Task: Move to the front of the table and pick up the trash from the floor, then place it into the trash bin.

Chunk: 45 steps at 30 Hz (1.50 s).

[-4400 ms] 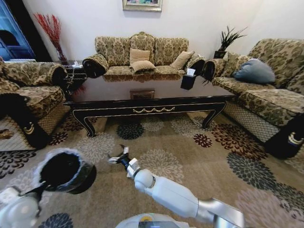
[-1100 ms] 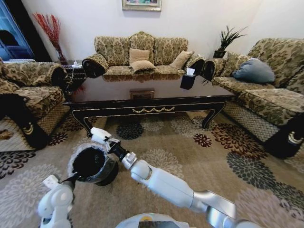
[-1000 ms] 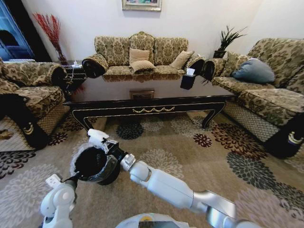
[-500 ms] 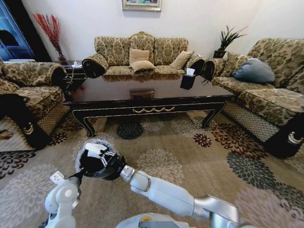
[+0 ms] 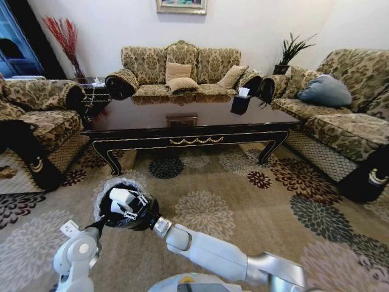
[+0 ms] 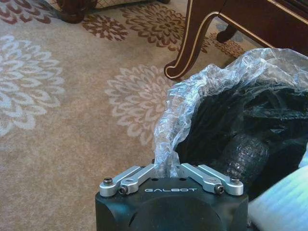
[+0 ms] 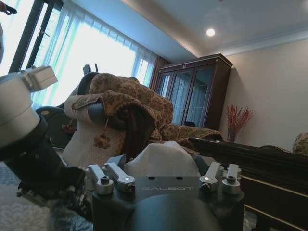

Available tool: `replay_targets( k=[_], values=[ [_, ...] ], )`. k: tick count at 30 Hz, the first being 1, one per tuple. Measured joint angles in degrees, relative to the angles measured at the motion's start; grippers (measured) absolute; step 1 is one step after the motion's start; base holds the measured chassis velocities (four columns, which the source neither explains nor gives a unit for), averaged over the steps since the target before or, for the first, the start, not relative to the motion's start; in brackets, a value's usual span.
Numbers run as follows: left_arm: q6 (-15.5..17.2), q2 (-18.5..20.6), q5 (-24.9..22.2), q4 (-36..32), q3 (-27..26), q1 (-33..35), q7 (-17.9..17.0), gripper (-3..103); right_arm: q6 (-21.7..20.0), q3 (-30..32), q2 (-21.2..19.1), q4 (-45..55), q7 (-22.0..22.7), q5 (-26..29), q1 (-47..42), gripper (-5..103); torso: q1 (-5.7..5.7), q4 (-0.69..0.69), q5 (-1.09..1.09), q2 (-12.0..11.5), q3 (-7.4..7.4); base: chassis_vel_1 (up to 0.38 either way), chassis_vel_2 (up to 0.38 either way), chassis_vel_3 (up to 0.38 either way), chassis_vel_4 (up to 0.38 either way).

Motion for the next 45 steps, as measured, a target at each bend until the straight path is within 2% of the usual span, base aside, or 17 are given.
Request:
replay_targets(
  k=[1,5,7,21,33,45],
  values=[
    [0.0,0.0,0.0,0.0,0.0,0.0,0.0,2,0.0,0.0,0.0,0.0,0.0,0.0,0.0,77,0.0,0.0,0.0,0.0,0.0,0.0,0.0,0.0,0.0],
    [0.0,0.0,-0.1,0.0,-0.2,0.1,0.0,2,0.0,0.0,-0.1,-0.4,0.7,-1.1,-0.6,97,0.0,0.0,0.0,0.0,0.0,0.0,0.0,0.0,0.0],
    [0.0,0.1,-0.1,0.0,-0.2,0.1,0.0,2,0.0,0.0,-0.2,-0.4,0.8,-1.2,-0.7,99,0.0,0.0,0.0,0.0,0.0,0.0,0.0,0.0,0.0],
    [0.0,0.1,-0.1,-0.1,-0.3,0.6,0.2,2,-2.0,1.6,0.0,-0.8,2.9,-1.0,-1.3,100,0.0,0.0,0.0,0.0,0.0,0.0,0.0,0.0,0.0],
    [0.0,0.2,0.1,-0.6,-1.1,2.0,0.7,2,-5.7,3.5,1.9,-0.9,7.1,5.2,-1.3,100,0.0,0.0,0.0,0.0,0.0,0.0,0.0,0.0,0.0],
    [0.0,0.4,0.1,-1.0,-1.4,2.8,1.2,2,-7.2,5.8,3.1,-1.4,9.9,7.8,-1.1,100,0.0,0.0,0.0,0.0,0.0,0.0,0.0,0.0,0.0]
  ],
)
